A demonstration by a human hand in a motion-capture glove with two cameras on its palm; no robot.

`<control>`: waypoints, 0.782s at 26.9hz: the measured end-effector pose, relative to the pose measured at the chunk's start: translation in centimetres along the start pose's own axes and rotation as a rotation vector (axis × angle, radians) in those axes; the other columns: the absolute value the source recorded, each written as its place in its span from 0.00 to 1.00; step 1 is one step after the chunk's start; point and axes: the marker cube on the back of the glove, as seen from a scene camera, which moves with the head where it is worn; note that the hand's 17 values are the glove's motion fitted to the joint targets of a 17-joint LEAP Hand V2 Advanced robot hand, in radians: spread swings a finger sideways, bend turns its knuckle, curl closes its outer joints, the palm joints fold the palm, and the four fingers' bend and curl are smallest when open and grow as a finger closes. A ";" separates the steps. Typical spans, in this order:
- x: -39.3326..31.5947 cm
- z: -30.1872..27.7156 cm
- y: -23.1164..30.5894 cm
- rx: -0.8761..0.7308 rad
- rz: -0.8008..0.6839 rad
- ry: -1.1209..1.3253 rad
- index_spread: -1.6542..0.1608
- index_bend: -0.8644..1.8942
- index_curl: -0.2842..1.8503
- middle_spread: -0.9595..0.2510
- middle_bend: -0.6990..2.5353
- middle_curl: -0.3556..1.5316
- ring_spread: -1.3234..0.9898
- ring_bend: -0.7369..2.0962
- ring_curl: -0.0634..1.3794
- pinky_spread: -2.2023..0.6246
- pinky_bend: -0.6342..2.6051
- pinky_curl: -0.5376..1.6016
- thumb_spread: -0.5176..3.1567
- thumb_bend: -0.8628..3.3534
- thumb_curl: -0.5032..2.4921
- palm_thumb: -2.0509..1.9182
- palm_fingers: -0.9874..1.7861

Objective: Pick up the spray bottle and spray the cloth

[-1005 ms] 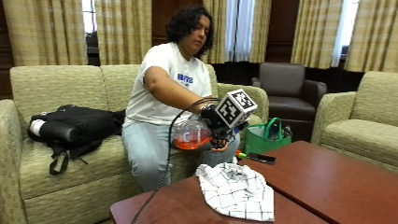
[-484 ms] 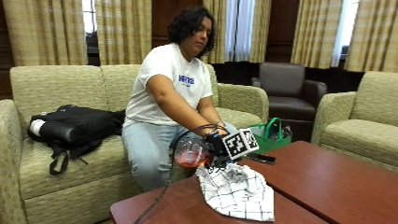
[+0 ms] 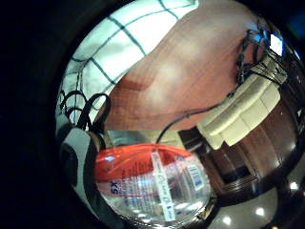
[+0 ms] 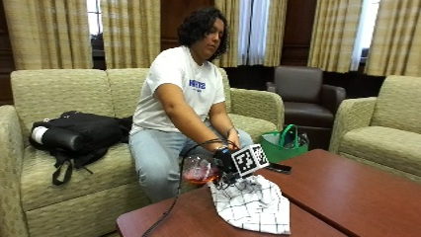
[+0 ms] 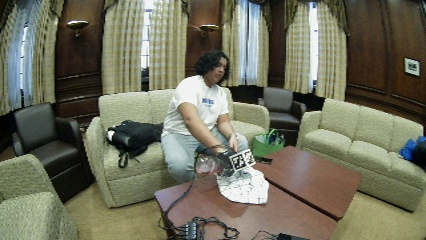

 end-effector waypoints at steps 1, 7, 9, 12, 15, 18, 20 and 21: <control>0.2 -0.9 0.4 0.017 -0.002 -0.008 0.77 0.45 0.39 0.61 0.40 0.46 0.47 0.50 0.36 0.67 0.32 0.43 0.21 0.20 0.43 0.75 0.85; -0.3 -9.5 4.9 0.228 -0.095 -0.207 0.77 0.44 0.39 0.61 0.40 0.46 0.48 0.50 0.36 0.67 0.32 0.43 0.21 0.20 0.43 0.75 0.85; -1.1 -12.6 6.6 0.315 -0.165 -0.291 0.77 0.44 0.39 0.61 0.40 0.46 0.48 0.50 0.36 0.67 0.32 0.43 0.21 0.20 0.43 0.75 0.85; -2.6 -16.6 8.8 0.427 -0.268 -0.423 0.77 0.44 0.39 0.61 0.40 0.46 0.48 0.50 0.36 0.68 0.32 0.43 0.21 0.20 0.43 0.75 0.85; -5.0 -19.5 10.2 0.528 -0.355 -0.557 0.77 0.44 0.40 0.61 0.40 0.46 0.48 0.50 0.36 0.68 0.32 0.43 0.21 0.20 0.43 0.74 0.85; -8.3 -21.7 10.9 0.633 -0.423 -0.724 0.77 0.44 0.40 0.61 0.40 0.46 0.48 0.50 0.36 0.68 0.32 0.43 0.21 0.20 0.43 0.74 0.85; -10.4 -22.9 10.8 0.707 -0.461 -0.850 0.77 0.44 0.40 0.61 0.40 0.46 0.48 0.50 0.36 0.67 0.32 0.43 0.21 0.20 0.43 0.74 0.85; -11.3 -23.4 10.6 0.741 -0.478 -0.908 0.77 0.44 0.40 0.61 0.40 0.46 0.48 0.50 0.36 0.67 0.32 0.43 0.21 0.20 0.43 0.74 0.85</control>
